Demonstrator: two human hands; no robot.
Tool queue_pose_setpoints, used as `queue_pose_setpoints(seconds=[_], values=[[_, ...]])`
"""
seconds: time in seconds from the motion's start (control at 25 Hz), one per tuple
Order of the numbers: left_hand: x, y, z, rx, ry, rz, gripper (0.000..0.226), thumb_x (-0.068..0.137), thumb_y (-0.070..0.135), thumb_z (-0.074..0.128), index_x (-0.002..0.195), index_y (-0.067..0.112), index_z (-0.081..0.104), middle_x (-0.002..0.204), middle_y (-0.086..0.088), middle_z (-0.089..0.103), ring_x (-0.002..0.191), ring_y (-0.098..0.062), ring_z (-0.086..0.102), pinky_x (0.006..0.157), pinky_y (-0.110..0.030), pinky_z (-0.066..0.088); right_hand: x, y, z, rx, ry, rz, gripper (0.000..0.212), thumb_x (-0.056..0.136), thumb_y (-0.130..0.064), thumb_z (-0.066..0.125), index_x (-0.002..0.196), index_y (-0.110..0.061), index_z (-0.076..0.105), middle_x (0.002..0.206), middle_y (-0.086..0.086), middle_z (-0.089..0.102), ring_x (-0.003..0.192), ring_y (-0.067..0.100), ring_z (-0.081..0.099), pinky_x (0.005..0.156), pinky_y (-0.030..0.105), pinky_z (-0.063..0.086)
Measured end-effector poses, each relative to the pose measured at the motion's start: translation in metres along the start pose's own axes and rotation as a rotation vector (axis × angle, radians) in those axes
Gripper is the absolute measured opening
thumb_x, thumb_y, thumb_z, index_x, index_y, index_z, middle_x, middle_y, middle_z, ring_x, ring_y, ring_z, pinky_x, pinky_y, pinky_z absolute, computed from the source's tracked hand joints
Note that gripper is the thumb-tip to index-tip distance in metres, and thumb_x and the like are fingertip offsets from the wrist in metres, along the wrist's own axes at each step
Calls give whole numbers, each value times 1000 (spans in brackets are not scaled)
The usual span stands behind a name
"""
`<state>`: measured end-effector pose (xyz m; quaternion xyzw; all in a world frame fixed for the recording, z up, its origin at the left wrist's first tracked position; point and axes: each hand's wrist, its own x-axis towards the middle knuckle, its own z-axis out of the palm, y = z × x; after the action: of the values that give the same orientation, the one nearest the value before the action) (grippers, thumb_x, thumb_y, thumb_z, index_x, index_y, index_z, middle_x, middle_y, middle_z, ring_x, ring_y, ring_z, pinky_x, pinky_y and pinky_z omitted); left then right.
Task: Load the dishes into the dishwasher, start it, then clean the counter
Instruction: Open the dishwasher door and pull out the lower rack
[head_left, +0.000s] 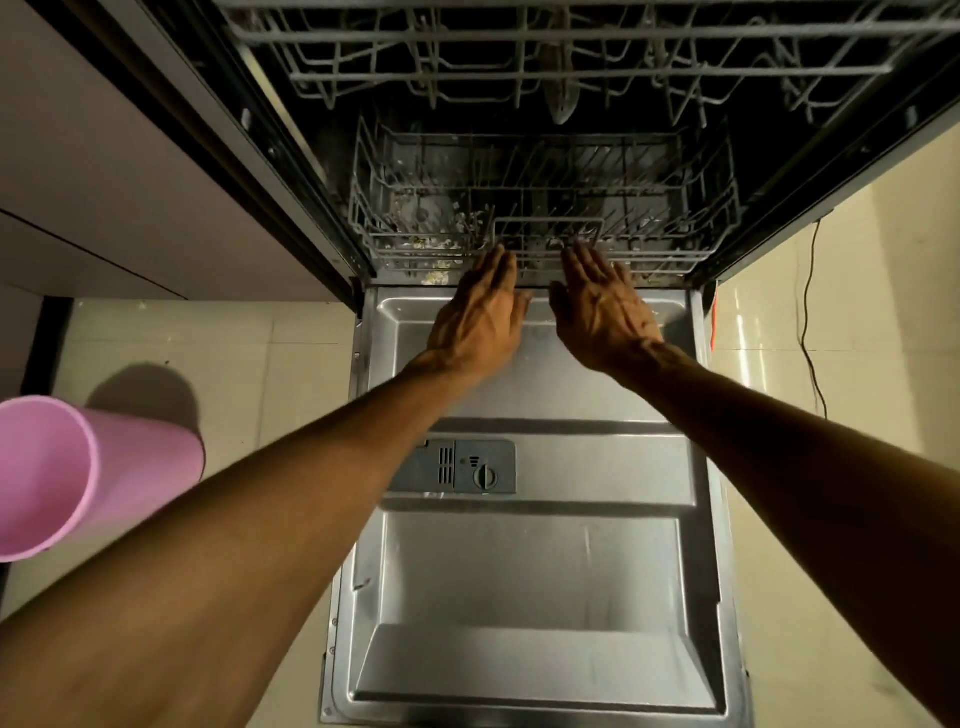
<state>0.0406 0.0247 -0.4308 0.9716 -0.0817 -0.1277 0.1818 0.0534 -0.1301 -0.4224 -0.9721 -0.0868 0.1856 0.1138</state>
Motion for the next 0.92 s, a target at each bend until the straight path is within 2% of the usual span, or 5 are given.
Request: queue_pose_setpoints(seconds=[0.32,0.6,0.68,0.76,0.92], values=[[69,-4,-10,95,-127,48,65,99,9,39,152,1,2,161,-15,1,149,-26,0,121,-33,6,63,-4,-12,-48,-35,14,59,105,-31,25,155,-8,5,163,11,1,151,24,0,121,43,-1],[63,0,-6,45,-38,50,59,97,7,44,150,-1,19,158,-17,21,147,-27,18,119,-29,14,56,-7,-18,-54,53,-28,46,101,-22,35,143,-6,39,149,17,40,139,31,34,118,42,16],[51,1,-2,11,-7,51,56,96,9,47,148,-1,27,154,-17,31,143,-28,28,117,-30,22,45,-9,-19,-29,64,-29,38,101,-20,34,133,-5,49,138,18,51,129,33,46,110,40,29],[38,2,5,3,-11,55,52,96,11,47,145,0,35,148,-17,40,137,-29,37,113,-30,30,33,-9,-16,-7,54,-24,33,101,-19,35,124,-7,55,125,18,60,113,33,56,89,37,43],[16,3,16,-47,1,46,37,98,11,43,132,1,49,134,-17,52,123,-28,50,100,-29,41,18,-10,-5,11,56,-45,27,100,-14,36,111,-6,60,105,15,64,82,24,57,62,28,37]])
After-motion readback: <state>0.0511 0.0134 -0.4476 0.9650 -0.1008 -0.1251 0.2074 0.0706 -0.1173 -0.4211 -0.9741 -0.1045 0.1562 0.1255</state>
